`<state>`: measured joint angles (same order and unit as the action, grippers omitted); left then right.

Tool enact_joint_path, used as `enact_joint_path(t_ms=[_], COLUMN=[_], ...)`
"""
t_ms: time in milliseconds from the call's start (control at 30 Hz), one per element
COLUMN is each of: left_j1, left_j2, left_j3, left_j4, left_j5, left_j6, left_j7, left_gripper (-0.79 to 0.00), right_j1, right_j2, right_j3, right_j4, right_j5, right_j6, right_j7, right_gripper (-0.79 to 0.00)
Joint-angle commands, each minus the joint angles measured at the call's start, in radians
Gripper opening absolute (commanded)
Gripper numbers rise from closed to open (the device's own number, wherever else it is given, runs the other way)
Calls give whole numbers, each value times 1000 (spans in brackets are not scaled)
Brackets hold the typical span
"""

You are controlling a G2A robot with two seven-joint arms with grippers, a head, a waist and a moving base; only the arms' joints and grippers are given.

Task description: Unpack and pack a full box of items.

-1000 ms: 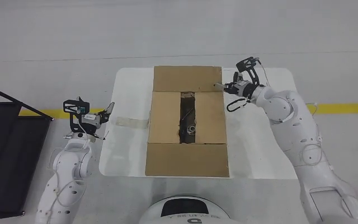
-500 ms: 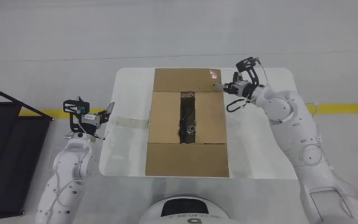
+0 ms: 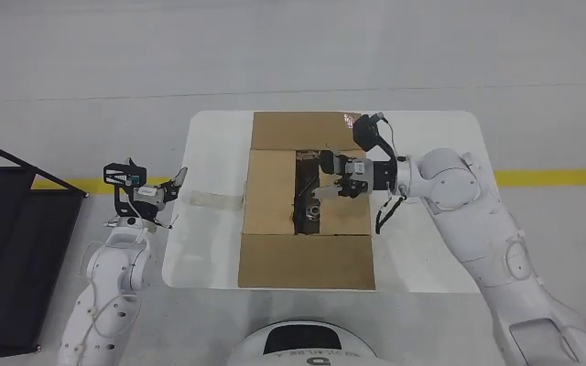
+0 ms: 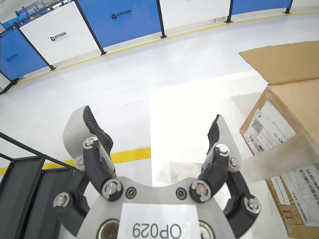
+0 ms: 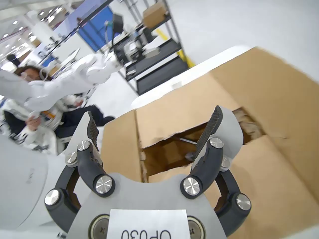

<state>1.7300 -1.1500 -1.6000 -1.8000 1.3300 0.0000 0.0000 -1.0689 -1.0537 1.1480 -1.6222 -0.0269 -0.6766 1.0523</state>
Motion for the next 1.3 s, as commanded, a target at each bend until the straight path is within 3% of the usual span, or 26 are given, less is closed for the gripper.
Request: enact_joint_path(t_ms=[0,200,300,567,700,900,1267], left_j1=[0,0,0,0,0,0,0], left_j2=[0,0,0,0,0,0,0], left_j3=[0,0,0,0,0,0,0], left_j4=[0,0,0,0,0,0,0], left_j5=[0,0,0,0,0,0,0], left_j6=[0,0,0,0,0,0,0], left_j7=[0,0,0,0,0,0,0], left_gripper=[0,0,0,0,0,0,0], right_j1=[-5,-4,55,288,357,404,423], right_j2=[0,-4,-18,-113,-164,-209,-260], right_j3=[9,-38,-127,-409,-492,-539,-571], right_j4=[-1,-24,10,286,430,586,709], right_j5=[-31,23,141,320,415,500,561], right_j6=[0,4,87,234,249,234,208], right_j7=[-51,-15,78,173,197,236,271], right_gripper=[0,0,0,0,0,0,0])
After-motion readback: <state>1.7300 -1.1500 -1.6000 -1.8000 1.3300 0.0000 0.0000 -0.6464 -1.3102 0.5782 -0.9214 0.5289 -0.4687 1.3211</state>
